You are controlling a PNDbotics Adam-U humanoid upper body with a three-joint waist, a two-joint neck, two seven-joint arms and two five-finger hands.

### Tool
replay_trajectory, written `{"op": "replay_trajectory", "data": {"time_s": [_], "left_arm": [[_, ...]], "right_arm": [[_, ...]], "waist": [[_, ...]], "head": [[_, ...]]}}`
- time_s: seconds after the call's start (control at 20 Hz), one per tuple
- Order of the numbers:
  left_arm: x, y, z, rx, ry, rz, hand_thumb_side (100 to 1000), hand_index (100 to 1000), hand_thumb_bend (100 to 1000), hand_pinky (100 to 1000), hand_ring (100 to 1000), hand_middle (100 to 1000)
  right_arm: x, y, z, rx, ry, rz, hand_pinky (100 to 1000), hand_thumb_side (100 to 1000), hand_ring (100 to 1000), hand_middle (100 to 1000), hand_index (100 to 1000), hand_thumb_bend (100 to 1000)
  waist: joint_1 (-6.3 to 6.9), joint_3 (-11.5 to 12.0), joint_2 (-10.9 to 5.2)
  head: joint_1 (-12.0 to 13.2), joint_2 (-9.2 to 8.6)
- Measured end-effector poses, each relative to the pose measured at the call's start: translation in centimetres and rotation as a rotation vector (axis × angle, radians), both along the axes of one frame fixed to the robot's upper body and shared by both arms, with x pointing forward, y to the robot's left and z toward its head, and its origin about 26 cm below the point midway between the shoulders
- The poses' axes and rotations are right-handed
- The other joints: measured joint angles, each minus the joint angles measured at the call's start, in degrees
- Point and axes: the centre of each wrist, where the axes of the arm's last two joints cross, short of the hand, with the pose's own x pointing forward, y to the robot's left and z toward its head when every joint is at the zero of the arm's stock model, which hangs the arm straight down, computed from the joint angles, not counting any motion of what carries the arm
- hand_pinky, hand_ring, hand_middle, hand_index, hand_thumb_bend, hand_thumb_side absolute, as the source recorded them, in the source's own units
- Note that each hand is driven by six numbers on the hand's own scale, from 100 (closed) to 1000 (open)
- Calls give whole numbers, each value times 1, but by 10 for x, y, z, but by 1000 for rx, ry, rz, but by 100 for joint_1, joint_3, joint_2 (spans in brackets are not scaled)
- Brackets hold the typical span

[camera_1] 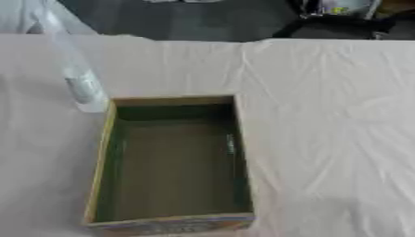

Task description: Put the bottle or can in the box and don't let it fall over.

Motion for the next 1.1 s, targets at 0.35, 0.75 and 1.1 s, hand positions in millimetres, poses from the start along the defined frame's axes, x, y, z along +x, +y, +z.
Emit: {"op": "replay_trajectory", "data": {"time_s": [0.35, 0.75, 1.1], "left_arm": [[8, 12, 10, 0, 15, 0, 379, 915, 341, 1000, 1000, 1000], [19, 20, 27, 49, 2, -47, 391, 916, 346, 1000, 1000, 1000], [31, 17, 40, 108, -13, -108, 383, 909, 348, 1000, 1000, 1000]], "right_arm": [[1, 0, 0, 6, -3, 2, 941, 553, 774, 851, 933, 100], [2, 1, 0, 11, -7, 8, 942, 553, 775, 851, 933, 100], [4, 2, 1, 13, -14, 14, 943, 553, 775, 851, 933, 100]], "waist": [[-24, -10, 4], [-50, -21, 25], [-65, -43, 49]], "head": [[61, -6], [195, -35], [208, -44]]}}
